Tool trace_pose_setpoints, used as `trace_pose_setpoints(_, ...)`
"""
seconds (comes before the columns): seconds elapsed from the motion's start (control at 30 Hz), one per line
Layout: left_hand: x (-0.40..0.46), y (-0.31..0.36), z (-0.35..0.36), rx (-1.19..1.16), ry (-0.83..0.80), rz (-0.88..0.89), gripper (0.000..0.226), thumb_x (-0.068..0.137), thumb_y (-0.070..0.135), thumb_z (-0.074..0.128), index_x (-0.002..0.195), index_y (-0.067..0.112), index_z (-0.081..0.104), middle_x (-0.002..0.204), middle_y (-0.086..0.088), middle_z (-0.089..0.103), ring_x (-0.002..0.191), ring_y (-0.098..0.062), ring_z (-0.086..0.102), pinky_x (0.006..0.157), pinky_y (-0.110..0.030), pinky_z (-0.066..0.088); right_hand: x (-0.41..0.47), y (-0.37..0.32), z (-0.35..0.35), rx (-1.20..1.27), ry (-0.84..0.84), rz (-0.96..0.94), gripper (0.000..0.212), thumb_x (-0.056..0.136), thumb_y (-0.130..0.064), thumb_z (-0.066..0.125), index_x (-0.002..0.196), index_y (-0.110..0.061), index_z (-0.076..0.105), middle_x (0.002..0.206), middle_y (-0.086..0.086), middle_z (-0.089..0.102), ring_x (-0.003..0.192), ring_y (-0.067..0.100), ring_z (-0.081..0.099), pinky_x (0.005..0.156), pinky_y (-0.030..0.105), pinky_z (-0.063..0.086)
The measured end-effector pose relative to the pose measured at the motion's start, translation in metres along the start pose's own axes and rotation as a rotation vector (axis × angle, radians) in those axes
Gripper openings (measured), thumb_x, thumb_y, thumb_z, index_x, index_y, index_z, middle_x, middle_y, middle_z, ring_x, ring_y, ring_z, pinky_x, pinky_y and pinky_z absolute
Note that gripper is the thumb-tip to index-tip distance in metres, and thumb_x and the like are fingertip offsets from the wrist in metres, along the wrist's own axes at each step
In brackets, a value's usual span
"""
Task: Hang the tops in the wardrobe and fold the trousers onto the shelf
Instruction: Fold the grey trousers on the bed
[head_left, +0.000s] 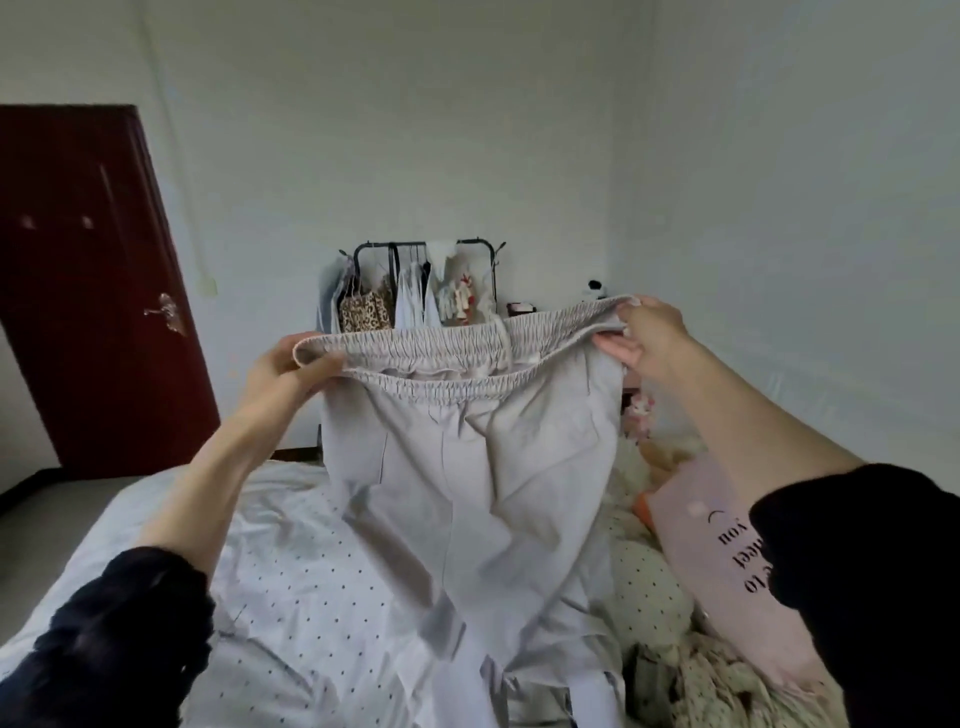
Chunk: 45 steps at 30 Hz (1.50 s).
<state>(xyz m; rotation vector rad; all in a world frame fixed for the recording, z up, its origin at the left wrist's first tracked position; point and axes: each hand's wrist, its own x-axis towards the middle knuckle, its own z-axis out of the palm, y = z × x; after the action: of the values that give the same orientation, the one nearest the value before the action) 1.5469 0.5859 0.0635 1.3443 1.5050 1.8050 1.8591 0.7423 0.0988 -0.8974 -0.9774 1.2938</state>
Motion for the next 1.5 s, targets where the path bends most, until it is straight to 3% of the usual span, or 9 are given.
trace_pose_setpoints(0.23, -0.033, -0.038, 0.004, 0.633, -0.155, 0.039, 0.017, 0.076, 0.016, 0.076, 0.071, 0.026, 0.064, 0.076, -0.002, 0.066, 0.059, -0.008, 0.055, 0.055, -0.009, 0.04, -0.002, 0.03, -0.015, -0.094, 0.013, 0.044, 0.015, 0.094, -0.001, 0.047, 0.094, -0.013, 0.057, 0.074, 0.006, 0.055, 0.046, 0.01, 0.055, 0.038, 0.018, 0.048)
trace_pose_setpoints(0.37, -0.033, -0.042, 0.006, 0.828, -0.029, -0.081, 0.021, 0.085, 0.024, 0.066, 0.075, 0.011, 0.053, 0.067, -0.004, 0.054, 0.066, -0.024, 0.052, 0.055, -0.031, 0.038, 0.002, 0.036, -0.016, -0.098, 0.084, 0.001, 0.022, 0.09, 0.005, 0.052, 0.097, -0.014, 0.061, 0.078, 0.005, 0.058, 0.066, 0.015, 0.053, 0.038, 0.015, 0.047)
trace_pose_setpoints(0.57, -0.026, -0.038, 0.008, 0.273, 0.195, -0.131, 0.017, 0.082, 0.009, 0.05, 0.066, 0.009, 0.046, 0.06, -0.003, 0.042, 0.057, -0.018, 0.037, 0.051, -0.03, 0.028, 0.003, 0.04, -0.033, -0.177, 0.073, 0.1, 0.021, 0.083, 0.011, 0.05, 0.088, -0.009, 0.056, 0.087, 0.009, 0.057, 0.068, 0.014, 0.056, 0.052, 0.02, 0.05)
trace_pose_setpoints(0.73, -0.033, -0.038, 0.002, -0.067, -0.175, -0.261, 0.028, 0.091, 0.035, 0.05, 0.092, 0.01, 0.063, 0.087, -0.005, 0.069, 0.084, -0.017, 0.064, 0.077, -0.026, 0.045, -0.009, 0.044, -0.054, -0.537, -0.154, 0.308, 0.028, 0.085, 0.005, 0.049, 0.111, -0.004, 0.05, 0.108, 0.014, 0.053, 0.071, 0.026, 0.066, 0.049, 0.026, 0.054)
trace_pose_setpoints(0.83, -0.039, -0.046, 0.002, 0.008, -0.375, -0.258, 0.047, 0.085, 0.038, 0.057, 0.11, -0.003, 0.061, 0.106, -0.017, 0.069, 0.103, -0.029, 0.064, 0.094, -0.039, 0.046, -0.013, 0.059, -0.059, -0.466, -0.187, 0.384, 0.031, 0.088, 0.01, 0.045, 0.115, -0.003, 0.05, 0.117, 0.015, 0.054, 0.089, 0.032, 0.066, 0.061, 0.037, 0.06)
trace_pose_setpoints(0.97, -0.041, -0.056, 0.002, 0.295, -0.146, -0.299, 0.023, 0.087, 0.026, 0.063, 0.094, 0.006, 0.07, 0.09, -0.01, 0.072, 0.09, -0.025, 0.066, 0.078, -0.031, 0.049, -0.01, 0.079, -0.058, -0.201, -0.081, 0.44, 0.019, 0.092, 0.009, 0.043, 0.082, -0.007, 0.044, 0.091, 0.013, 0.055, 0.077, 0.021, 0.056, 0.081, 0.033, 0.051)
trace_pose_setpoints(1.23, -0.044, -0.072, 0.001, 0.168, 0.21, -0.275, 0.013, 0.087, 0.013, 0.06, 0.077, 0.005, 0.06, 0.062, -0.005, 0.044, 0.063, -0.019, 0.042, 0.058, -0.03, 0.035, 0.001, 0.082, -0.053, -0.544, -0.182, 0.356, 0.024, 0.089, 0.009, 0.044, 0.111, -0.001, 0.047, 0.099, 0.017, 0.059, 0.067, 0.019, 0.062, 0.037, 0.017, 0.026)
trace_pose_setpoints(1.37, -0.045, -0.077, -0.007, 0.201, 0.207, -0.2, 0.011, 0.088, 0.009, 0.056, 0.083, 0.007, 0.066, 0.084, -0.005, 0.061, 0.083, -0.016, 0.052, 0.068, -0.019, 0.039, -0.006, 0.075, -0.063, -0.804, -0.398, 0.343, 0.013, 0.089, 0.002, 0.049, 0.101, 0.005, 0.055, 0.094, 0.021, 0.064, 0.065, 0.022, 0.064, 0.044, 0.021, 0.037)
trace_pose_setpoints(1.5, -0.046, -0.079, -0.01, 0.193, 0.202, -0.176, 0.019, 0.092, 0.025, 0.057, 0.077, 0.014, 0.061, 0.079, 0.001, 0.055, 0.082, -0.011, 0.048, 0.068, -0.016, 0.035, -0.011, 0.074, -0.073, -0.697, -0.645, 0.414, 0.021, 0.089, 0.0, 0.049, 0.102, 0.002, 0.064, 0.093, 0.017, 0.067, 0.07, 0.02, 0.058, 0.057, 0.023, 0.043)
